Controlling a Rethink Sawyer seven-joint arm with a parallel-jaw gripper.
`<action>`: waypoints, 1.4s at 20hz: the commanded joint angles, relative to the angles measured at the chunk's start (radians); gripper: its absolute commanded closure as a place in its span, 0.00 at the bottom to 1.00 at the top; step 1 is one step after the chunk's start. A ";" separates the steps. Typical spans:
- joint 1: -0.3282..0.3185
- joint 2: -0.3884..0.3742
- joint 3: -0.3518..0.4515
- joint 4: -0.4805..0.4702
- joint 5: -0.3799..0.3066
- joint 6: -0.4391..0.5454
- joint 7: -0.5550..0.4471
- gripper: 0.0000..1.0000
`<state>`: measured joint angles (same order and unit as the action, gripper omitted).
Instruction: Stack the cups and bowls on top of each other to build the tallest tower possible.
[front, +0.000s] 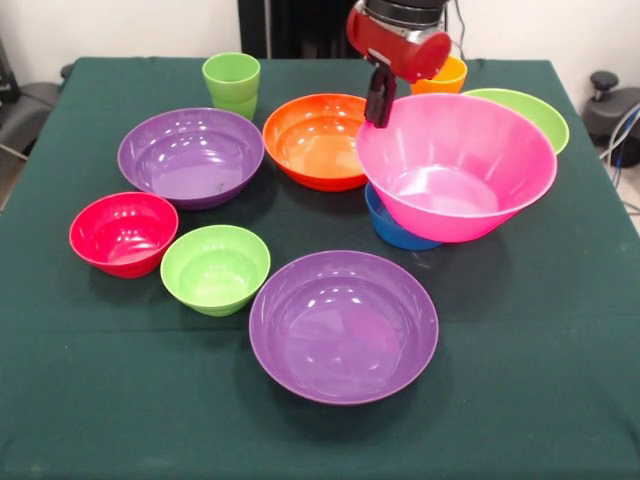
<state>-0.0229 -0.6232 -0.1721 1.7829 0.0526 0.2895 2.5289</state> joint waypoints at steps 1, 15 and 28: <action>0.041 0.074 0.100 -0.044 -0.019 -0.016 0.041 1.00; 0.014 0.056 0.132 -0.041 -0.010 -0.008 0.024 1.00; 0.090 0.189 0.081 -0.224 0.019 0.061 0.056 1.00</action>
<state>0.0306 -0.5434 -0.1620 1.6980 0.0551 0.2897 2.5289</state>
